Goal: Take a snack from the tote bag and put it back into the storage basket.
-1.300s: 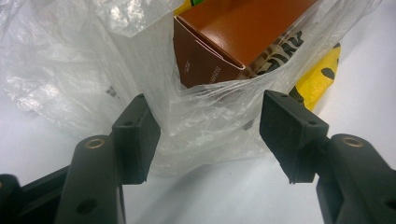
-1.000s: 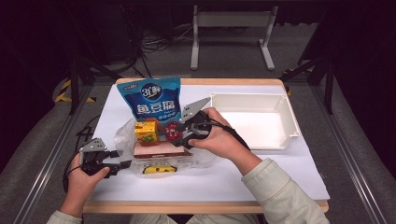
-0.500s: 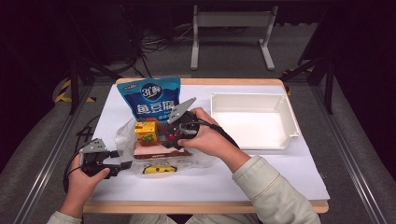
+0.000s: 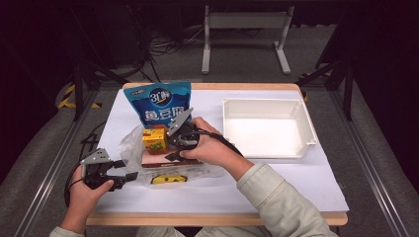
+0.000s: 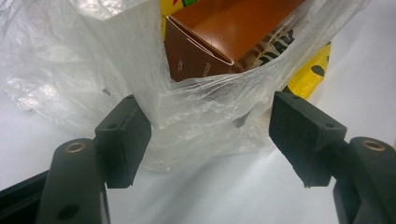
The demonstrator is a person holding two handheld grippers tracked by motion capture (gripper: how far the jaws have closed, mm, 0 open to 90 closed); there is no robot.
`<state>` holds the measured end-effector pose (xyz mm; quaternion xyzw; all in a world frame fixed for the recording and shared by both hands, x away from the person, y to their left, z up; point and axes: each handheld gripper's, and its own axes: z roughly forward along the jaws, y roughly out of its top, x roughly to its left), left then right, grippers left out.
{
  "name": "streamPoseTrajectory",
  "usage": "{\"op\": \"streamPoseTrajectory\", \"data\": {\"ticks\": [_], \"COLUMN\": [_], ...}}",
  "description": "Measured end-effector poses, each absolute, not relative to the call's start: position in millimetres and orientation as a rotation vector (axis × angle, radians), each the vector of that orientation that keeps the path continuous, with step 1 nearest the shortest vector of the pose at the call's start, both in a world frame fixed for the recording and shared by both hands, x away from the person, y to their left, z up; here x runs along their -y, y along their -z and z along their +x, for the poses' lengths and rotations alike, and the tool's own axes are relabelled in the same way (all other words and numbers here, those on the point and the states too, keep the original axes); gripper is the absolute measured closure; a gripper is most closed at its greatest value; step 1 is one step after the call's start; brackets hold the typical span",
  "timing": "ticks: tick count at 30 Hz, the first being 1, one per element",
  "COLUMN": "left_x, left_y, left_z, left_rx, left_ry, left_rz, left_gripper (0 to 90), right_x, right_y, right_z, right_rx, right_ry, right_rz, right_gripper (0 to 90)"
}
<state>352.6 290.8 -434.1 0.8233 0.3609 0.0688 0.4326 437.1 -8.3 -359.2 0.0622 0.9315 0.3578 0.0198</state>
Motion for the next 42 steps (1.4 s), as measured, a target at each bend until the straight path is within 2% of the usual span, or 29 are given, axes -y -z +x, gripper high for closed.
{"op": "streamPoseTrajectory", "data": {"ticks": [23,37,42], "left_x": [-290.1,-289.9,-290.3], "left_y": [435.4,435.9,435.9], "left_z": [353.4,354.1,354.0], "left_rx": [-0.892,-0.893,-0.894], "left_ry": [-0.160,-0.159,-0.154], "left_rz": [2.063,2.061,2.062], "left_gripper": [30.2,30.2,30.2], "right_x": [-10.9,-22.8,-22.9], "right_y": [386.0,396.9,396.6], "right_z": [444.4,442.2,441.0], "right_rx": [-2.932,-2.937,-2.949], "right_ry": [-0.949,-0.850,-0.845], "right_rz": [0.114,0.053,0.051], "right_gripper": [37.0,35.5,38.2]}}
